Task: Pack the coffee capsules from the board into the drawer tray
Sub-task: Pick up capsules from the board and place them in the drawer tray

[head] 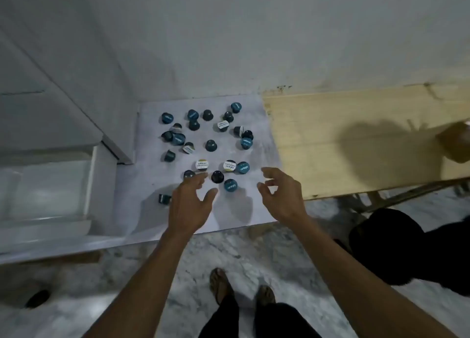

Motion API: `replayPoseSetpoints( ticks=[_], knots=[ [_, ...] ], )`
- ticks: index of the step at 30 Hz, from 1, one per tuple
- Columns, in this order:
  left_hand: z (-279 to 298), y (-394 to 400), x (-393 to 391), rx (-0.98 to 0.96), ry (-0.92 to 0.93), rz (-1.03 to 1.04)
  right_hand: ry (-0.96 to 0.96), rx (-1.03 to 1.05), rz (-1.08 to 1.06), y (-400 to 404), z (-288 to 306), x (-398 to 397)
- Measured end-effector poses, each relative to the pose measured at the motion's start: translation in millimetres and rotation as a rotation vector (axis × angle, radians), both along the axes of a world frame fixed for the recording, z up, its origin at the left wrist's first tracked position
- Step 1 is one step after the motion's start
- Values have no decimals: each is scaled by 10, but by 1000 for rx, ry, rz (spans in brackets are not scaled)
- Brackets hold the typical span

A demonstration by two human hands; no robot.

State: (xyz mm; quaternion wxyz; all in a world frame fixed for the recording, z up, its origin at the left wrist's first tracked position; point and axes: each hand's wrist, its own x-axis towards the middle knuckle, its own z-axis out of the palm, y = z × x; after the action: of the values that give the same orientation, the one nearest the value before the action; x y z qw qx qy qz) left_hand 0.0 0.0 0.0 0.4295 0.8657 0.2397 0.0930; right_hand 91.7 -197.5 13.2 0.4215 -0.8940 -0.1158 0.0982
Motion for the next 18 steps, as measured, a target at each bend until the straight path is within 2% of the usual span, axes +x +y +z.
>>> replayPoseSetpoints(
  ticks=[6, 11, 18],
  knots=[
    [-687, -216, 214, 44, 90, 40, -6, -41, 10, 276, -627, 319],
    [-1152, -421, 284, 179, 4, 104, -157, -87, 129, 351, -1174, 597],
    [-1301, -528, 424, 343, -129, 188, -463, -37, 159, 348, -1563, 684]
  ],
)
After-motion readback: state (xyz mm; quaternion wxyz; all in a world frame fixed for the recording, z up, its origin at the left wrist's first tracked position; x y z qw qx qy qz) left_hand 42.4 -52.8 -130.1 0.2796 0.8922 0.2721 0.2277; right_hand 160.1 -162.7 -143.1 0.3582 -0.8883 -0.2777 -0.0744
